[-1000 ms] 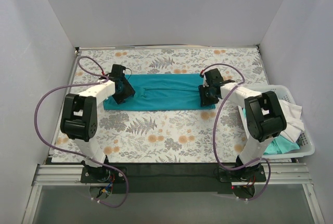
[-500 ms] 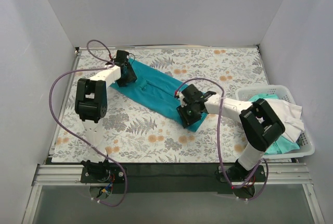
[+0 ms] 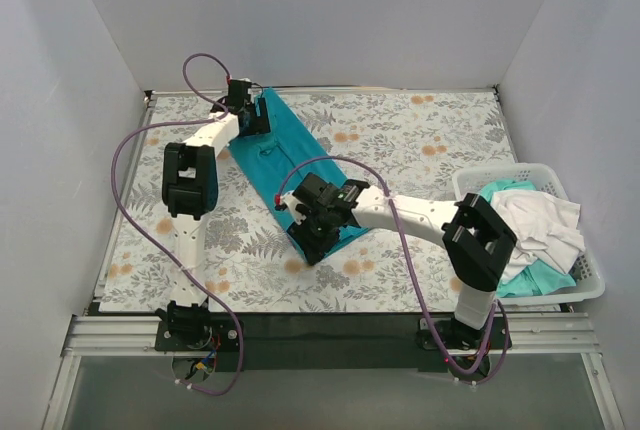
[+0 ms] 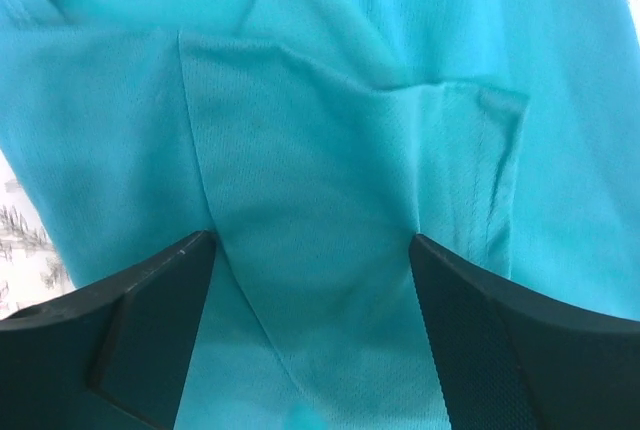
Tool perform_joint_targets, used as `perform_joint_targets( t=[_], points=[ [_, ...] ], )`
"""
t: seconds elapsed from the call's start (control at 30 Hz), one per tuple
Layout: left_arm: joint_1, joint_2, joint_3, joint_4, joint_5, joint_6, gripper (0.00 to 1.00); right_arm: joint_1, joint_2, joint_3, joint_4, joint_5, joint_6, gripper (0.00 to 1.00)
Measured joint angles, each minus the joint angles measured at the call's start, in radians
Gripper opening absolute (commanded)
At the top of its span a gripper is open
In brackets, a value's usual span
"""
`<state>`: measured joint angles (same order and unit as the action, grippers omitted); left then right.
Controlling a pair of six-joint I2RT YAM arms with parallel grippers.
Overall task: Fold and stack the t-shirts
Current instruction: Fold the tshirt
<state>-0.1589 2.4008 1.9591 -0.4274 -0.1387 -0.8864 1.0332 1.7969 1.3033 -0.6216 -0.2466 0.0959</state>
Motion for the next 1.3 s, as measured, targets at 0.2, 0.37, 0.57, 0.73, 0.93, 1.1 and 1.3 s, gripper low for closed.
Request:
perform_joint_targets(
  t=[0.2,0.37,0.57,0.73,0.93,1.1,1.3],
  points=[
    [0.000,-0.185,-0.214,0.020,0.029,-0.069,0.78,-0.143,-0.038,0.011,-0.004,0.101,-0.035,0.40],
    [0.000,-0.468,-0.383,0.002,0.047,-0.233,0.78,-0.286,-0.024,0.017,-0.001,0.147,-0.063,0.39],
    [-0.016,-0.793,-0.673,-0.018,0.114,-0.396,0.78,-0.334,0.020,0.019,0.014,0.162,-0.074,0.39],
    [-0.068,-0.896,-0.908,-0.077,0.165,-0.487,0.78,-0.329,0.043,-0.032,0.040,0.135,-0.063,0.38],
    [-0.159,-0.990,-1.079,-0.161,0.192,-0.600,0.78,-0.279,0.043,-0.091,0.050,0.111,-0.021,0.39],
    [-0.209,-1.041,-1.116,-0.218,0.190,-0.653,0.76,-0.184,0.043,-0.091,0.062,0.080,0.027,0.39],
    [-0.210,-1.115,-1.128,-0.311,0.148,-0.666,0.74,-0.072,0.043,-0.071,0.068,0.032,0.066,0.40]
  ],
)
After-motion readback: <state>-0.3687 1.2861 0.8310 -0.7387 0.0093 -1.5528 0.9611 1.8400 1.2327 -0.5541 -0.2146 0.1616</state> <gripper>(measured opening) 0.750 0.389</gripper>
